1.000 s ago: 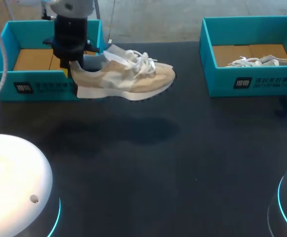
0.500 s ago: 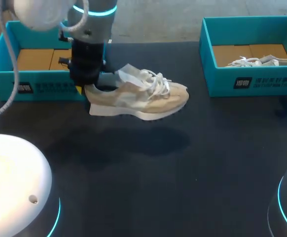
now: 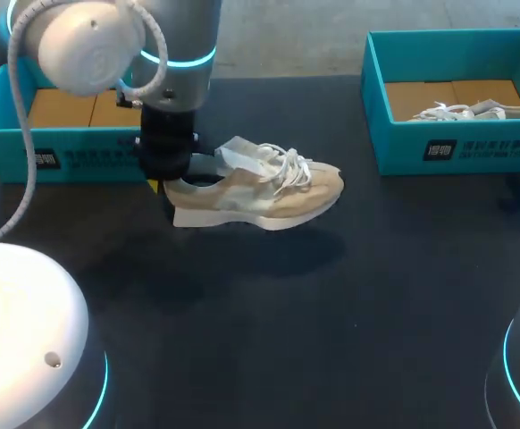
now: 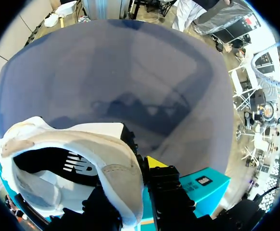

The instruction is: Take the shoe out of the shoebox, open the shoe tongue, remove and reinsert the insole, then place the shoe into the shoebox

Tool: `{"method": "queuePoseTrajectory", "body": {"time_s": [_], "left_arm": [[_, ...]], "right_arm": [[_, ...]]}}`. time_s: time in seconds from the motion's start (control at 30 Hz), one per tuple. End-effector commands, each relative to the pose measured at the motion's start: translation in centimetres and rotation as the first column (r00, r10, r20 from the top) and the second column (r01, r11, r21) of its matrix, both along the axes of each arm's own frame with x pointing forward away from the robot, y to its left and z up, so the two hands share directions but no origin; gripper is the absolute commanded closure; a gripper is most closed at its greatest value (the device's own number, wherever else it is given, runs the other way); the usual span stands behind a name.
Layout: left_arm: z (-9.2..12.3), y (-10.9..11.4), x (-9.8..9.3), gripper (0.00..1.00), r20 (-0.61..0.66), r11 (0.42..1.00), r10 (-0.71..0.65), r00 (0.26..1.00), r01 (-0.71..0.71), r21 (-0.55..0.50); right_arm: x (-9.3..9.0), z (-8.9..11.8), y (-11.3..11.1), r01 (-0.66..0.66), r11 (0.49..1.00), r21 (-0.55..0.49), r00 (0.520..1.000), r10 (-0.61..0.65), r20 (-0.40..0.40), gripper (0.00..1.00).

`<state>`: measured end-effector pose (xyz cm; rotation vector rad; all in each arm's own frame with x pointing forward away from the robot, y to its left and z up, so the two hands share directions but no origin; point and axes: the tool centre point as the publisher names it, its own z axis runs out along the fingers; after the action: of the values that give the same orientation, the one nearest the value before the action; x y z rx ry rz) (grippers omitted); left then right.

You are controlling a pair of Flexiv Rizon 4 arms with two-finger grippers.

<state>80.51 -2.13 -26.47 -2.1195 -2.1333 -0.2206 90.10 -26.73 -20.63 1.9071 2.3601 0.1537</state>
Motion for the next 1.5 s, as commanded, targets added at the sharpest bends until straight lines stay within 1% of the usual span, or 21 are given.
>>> {"method": "queuePoseTrajectory", "body": {"time_s": [0.03, 0.17, 0.4, 0.6, 0.8, 1.23, 1.5], "left_arm": [[-1.3, -0.2, -0.1, 1.0, -0.009, 1.0, 0.007, 1.0, -0.007, -0.003], [-2.7, -0.4, -0.7, 1.0, -0.024, 1.0, 0.017, 1.0, -0.017, 0.001], [-5.3, -1.5, -2.9, 1.0, -0.059, 1.0, 0.017, 0.998, -0.017, 0.004], [-6.8, -2.3, -4.1, 1.0, -0.058, 1.0, 0.014, 0.998, -0.013, 0.015], [-8.1, -2.5, -4.8, 1.0, -0.053, 1.0, 0.007, 0.999, -0.006, 0.018], [-11.5, -2.0, -6.1, 1.0, -0.048, 1.0, 0.007, 0.999, -0.005, 0.025], [-12.7, -1.7, -6.4, 1.0, -0.072, 0.999, 0.017, 0.997, -0.014, 0.038]], "right_arm": [[0.0, 0.0, 0.0, -0.001, 1.0, 0.001, 1.0, 0.001, 0.0, 0.0], [0.0, 0.0, 0.0, -0.001, 1.0, 0.001, 1.0, 0.001, 0.0, 0.0], [0.0, 0.0, 0.0, -0.001, 1.0, 0.001, 1.0, 0.001, 0.0, 0.0], [0.0, 0.0, 0.0, -0.001, 1.0, 0.001, 1.0, 0.001, 0.0, 0.0], [0.0, 0.0, 0.0, -0.001, 1.0, 0.001, 1.0, 0.001, 0.0, 0.0], [0.0, 0.0, 0.0, -0.001, 1.0, 0.001, 1.0, 0.001, 0.0, 0.0], [0.0, 0.0, 0.0, -0.001, 1.0, 0.001, 1.0, 0.001, 0.0, 0.0]]}}
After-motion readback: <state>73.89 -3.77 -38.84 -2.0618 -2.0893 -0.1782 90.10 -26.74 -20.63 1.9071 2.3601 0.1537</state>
